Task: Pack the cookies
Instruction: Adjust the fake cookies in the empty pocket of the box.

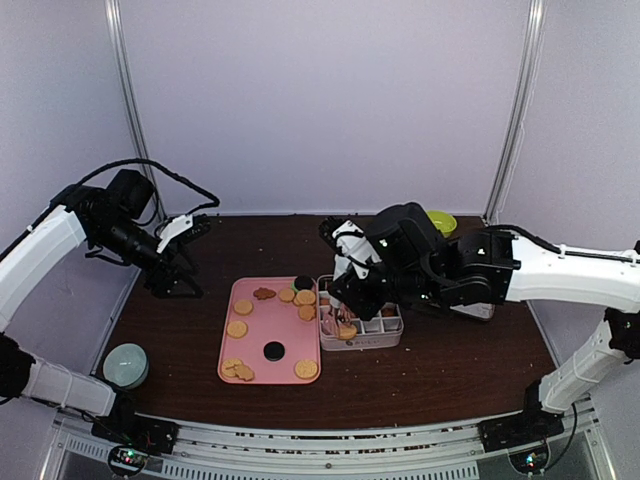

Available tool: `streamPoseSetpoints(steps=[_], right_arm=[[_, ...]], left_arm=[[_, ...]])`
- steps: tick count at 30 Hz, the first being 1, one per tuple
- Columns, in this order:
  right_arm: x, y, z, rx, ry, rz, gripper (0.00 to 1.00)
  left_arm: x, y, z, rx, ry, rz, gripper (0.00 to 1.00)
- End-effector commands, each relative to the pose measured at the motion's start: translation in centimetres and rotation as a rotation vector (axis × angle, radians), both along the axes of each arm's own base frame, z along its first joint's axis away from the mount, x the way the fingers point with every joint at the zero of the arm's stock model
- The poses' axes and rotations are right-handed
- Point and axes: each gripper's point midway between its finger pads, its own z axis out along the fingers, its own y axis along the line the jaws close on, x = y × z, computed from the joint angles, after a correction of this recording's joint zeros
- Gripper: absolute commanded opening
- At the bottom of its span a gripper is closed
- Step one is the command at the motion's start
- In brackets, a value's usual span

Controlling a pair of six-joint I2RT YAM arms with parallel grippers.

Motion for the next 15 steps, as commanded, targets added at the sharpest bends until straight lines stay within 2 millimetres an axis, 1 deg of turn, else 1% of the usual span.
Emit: streamPoseSetpoints(steps=[1,7,15], right_arm=[[0.2,0.9,0.8,0.007,-0.02,0.011,0.36],[0.4,1.1,-0.5,-0.036,-0.019,0.014,0.38],[1.0,1.2,-0.8,-0.069,-0.047,0.003,0.38]], left_arm=[[0.0,0.1,0.1,-0.012,-0.014,-0.01,0.71],[0.1,0.4,0.2,-0.013,-0.011,-0.009,0.71],[0.0,0.4,0.3,-0.024,-0.002,-0.012,0.71]])
